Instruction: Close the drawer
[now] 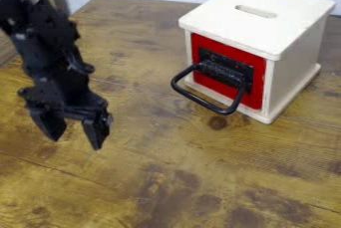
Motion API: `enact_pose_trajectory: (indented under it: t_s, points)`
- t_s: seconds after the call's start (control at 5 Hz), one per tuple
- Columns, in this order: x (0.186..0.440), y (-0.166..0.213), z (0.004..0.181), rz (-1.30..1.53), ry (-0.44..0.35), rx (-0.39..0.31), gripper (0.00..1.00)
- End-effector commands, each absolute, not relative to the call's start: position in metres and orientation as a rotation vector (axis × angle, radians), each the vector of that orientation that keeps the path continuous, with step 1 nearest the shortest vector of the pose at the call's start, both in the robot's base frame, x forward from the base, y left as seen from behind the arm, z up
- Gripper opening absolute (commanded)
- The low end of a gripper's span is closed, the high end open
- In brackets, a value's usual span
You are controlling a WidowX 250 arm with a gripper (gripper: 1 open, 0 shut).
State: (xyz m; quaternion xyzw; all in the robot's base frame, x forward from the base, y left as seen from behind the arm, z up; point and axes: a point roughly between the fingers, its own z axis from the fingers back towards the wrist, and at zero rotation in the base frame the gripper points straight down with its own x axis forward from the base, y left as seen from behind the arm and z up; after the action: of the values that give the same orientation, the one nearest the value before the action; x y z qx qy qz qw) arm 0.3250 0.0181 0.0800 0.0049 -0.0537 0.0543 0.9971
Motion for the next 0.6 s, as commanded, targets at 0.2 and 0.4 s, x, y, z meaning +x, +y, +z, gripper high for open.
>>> enact_pose_trajectory:
  t_s: [0.2,0.4]
  points:
    - [0.316,-0.016,0.103,-0.047,-0.162,-0.005,1.00]
    - [0.313,-0.018,0.107,-0.079,-0.161,-0.006,1.00]
